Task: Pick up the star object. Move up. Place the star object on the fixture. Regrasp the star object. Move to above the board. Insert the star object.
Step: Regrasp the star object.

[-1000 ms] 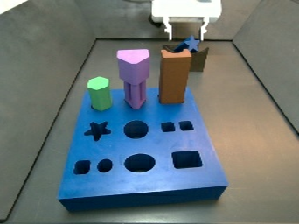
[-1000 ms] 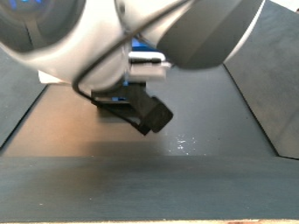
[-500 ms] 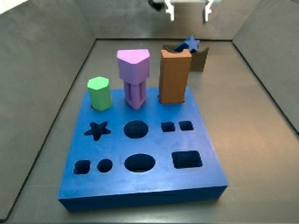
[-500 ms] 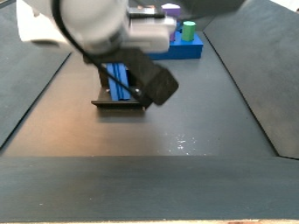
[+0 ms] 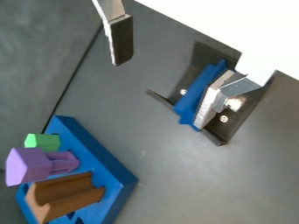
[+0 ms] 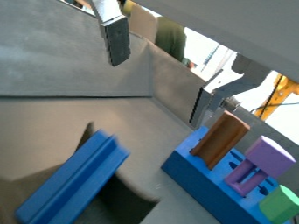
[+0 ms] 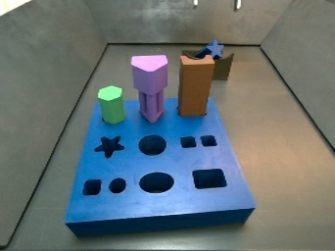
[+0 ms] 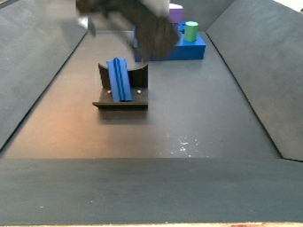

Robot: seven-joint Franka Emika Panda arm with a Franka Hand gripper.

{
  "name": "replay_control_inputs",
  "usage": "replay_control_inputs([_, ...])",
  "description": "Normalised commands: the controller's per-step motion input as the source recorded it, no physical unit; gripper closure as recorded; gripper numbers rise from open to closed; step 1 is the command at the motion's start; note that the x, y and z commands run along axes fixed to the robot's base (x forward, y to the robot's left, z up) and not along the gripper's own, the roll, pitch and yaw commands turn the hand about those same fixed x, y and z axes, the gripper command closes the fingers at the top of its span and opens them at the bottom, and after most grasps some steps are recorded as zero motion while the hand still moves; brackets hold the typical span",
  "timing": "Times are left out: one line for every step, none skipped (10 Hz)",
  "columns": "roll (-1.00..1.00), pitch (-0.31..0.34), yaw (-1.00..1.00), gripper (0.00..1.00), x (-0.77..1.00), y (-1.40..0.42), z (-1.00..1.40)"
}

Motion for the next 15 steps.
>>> replay_control_inputs([1.0,0.046,0.02,0.0,-0.09,-0.66,0.4])
replay_control_inputs([1.0,0.045,0.02,0.0,-0.06,-0.48,0.18])
replay_control_inputs([1.0,0.042,0.02,0.0,-0.04,-0.3,0.03])
replay_control_inputs([1.0,0.042,0.02,0.0,-0.03,-0.06,0.04])
replay_control_inputs([1.0,0.04,0.02,0.0,-0.04,-0.02,0.05])
replay_control_inputs([1.0,0.035,0.02,0.0,-0.04,-0.04,0.02])
replay_control_inputs([1.0,0.028,0.02,0.0,-0.04,-0.03,0.01])
replay_control_inputs([1.0,0.023,0.02,0.0,-0.04,-0.03,0.02])
replay_control_inputs([1.0,0.016,0.02,0.0,-0.03,-0.02,0.01])
replay_control_inputs([1.0,0.01,0.02,0.0,-0.03,-0.02,0.01])
replay_control_inputs([1.0,0.007,0.03,0.0,-0.03,-0.02,0.01])
replay_control_inputs([1.0,0.002,0.03,0.0,-0.02,-0.02,0.01])
replay_control_inputs([1.0,0.003,0.03,0.0,-0.02,-0.02,0.01])
replay_control_inputs([1.0,0.008,0.03,0.0,-0.01,-0.02,0.01])
replay_control_inputs([1.0,0.012,0.03,0.0,0.0,-0.01,0.01])
